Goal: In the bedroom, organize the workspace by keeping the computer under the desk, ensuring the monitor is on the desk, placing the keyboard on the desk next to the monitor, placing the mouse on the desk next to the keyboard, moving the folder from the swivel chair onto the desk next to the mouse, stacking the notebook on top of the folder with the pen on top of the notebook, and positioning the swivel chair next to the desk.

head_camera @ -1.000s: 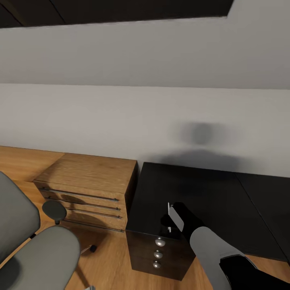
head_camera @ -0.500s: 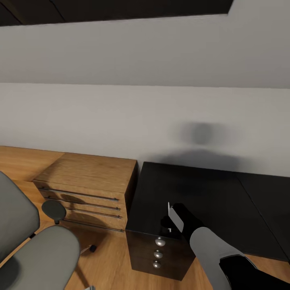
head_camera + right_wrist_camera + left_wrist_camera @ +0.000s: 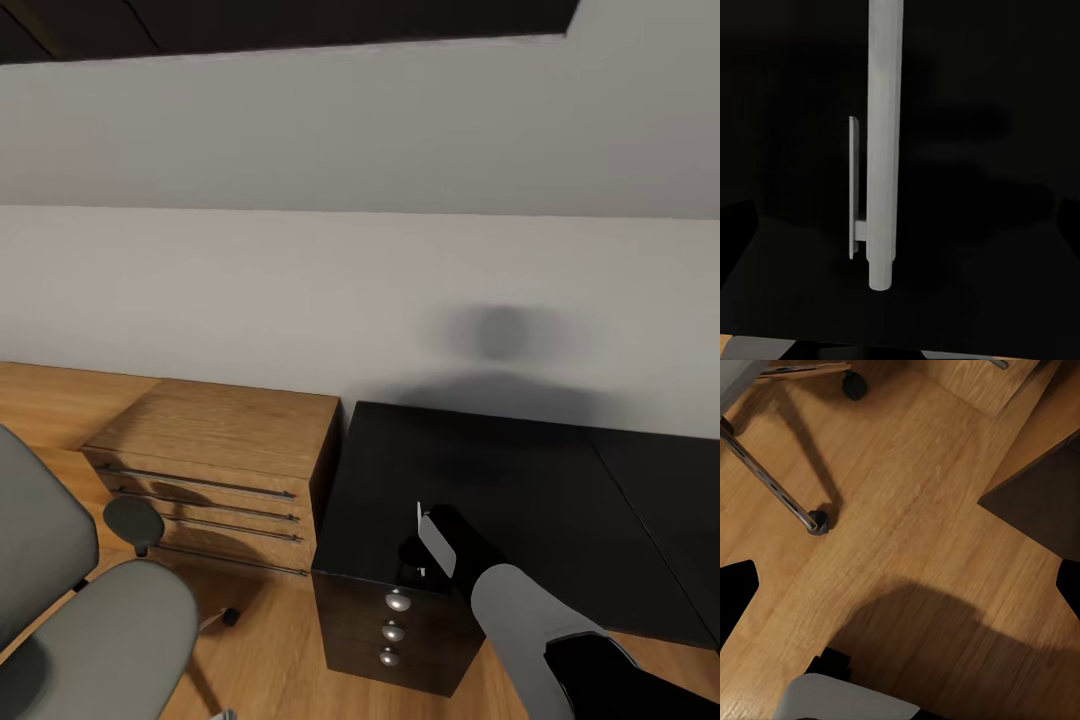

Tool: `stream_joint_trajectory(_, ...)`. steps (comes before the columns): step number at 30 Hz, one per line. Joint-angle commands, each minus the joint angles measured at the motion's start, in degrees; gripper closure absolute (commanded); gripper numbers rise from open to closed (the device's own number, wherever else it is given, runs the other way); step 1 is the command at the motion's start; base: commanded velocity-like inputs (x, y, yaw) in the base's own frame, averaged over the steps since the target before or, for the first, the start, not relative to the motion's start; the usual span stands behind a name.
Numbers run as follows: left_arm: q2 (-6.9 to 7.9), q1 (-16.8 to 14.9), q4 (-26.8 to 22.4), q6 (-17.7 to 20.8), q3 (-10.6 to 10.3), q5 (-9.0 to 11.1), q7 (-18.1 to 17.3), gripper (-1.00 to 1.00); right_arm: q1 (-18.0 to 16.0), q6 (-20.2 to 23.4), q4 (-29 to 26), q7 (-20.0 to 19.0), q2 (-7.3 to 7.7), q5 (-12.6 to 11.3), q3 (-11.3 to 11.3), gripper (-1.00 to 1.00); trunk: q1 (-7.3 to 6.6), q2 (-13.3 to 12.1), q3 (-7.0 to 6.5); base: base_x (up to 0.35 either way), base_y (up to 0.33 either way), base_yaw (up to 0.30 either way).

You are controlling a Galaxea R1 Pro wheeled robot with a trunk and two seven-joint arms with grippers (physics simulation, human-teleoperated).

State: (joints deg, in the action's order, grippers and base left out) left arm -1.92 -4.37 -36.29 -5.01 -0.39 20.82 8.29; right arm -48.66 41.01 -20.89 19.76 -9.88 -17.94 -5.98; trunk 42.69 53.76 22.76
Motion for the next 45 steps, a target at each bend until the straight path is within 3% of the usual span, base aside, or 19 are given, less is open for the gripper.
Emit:
stream_joint_trajectory(1, -0.01, -0.02, -0.01, -0.18, -0.05, 0.38, 0.15, -1.00, -0.03, 0.21, -0.07, 0.45, 0.04, -0.61, -0.44, -1.00, 0.00, 0.05, 0.06, 0.000, 0.000, 0.000)
stream_joint_trajectory(12, -0.01, -0.02, -0.01, -0.18, -0.03, 0.39, 0.15, -1.00, -0.03, 0.21, -0.07, 0.45, 0.04, -0.63, -0.43, -1.00, 0.00, 0.05, 0.06, 0.000, 0.000, 0.000)
stream_joint_trajectory(13, -0.01, -0.02, -0.01, -0.18, -0.04, 0.41, 0.15, -1.00, -0.03, 0.21, -0.05, 0.45, 0.04, -0.62, -0.44, 1.00, 0.00, 0.05, 0.06, 0.000, 0.000, 0.000)
stream_joint_trajectory(45, -0.01, -0.02, -0.01, -0.18, 0.02, 0.44, 0.05, -1.00, -0.03, 0.21, -0.11, -1.89, 0.10, -0.61, -0.35, 1.00, 0.00, 0.05, 0.06, 0.000, 0.000, 0.000)
